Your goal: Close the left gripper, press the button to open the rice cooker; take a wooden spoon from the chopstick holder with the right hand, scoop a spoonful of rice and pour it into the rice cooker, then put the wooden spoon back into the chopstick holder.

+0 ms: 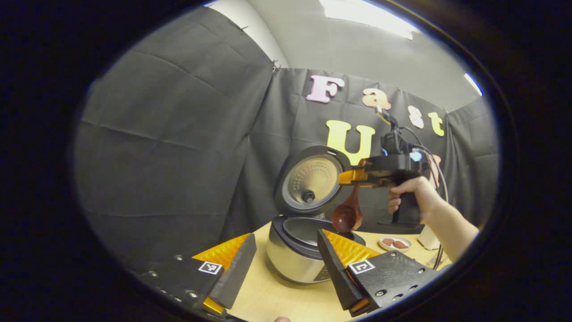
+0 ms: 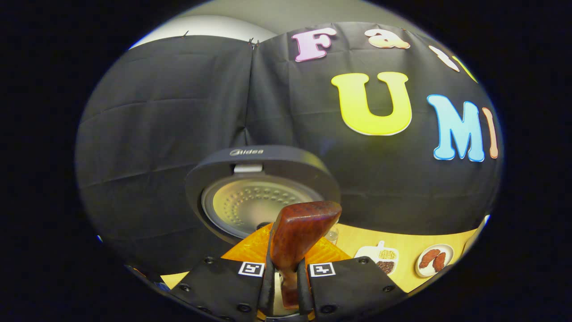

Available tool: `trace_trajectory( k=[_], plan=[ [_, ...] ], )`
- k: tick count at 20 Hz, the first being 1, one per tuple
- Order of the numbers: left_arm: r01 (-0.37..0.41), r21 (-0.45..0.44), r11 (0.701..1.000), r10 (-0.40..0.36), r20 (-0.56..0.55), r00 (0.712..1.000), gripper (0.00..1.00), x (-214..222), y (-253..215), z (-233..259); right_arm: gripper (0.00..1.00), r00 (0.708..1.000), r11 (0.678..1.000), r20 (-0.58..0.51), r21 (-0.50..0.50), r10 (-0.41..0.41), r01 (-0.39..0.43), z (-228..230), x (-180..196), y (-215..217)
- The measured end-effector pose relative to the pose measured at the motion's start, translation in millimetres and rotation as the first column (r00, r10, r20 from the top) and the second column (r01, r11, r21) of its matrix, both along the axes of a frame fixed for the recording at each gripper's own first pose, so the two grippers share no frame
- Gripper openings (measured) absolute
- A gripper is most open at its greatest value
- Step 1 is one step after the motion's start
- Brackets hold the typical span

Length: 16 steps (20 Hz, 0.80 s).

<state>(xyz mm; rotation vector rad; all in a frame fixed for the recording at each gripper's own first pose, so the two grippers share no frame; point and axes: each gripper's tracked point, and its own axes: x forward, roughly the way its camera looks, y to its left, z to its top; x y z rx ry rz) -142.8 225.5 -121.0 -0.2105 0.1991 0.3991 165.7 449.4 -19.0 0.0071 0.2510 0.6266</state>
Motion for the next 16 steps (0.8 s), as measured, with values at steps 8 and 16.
trace_trajectory(
  k=[8,16],
  plan=[
    [0.138,0.013,0.990,-0.138,0.008,0.990,0.86,32,-80,11,0.21,0.994,0.991,0.049,0.102,-0.093,0.088,55,-20,-111],
    [0.246,0.006,0.969,-0.246,0.010,0.969,0.86,57,-146,14,0.23,0.973,0.959,0.041,0.186,-0.226,0.215,81,-39,-247]
  ],
)
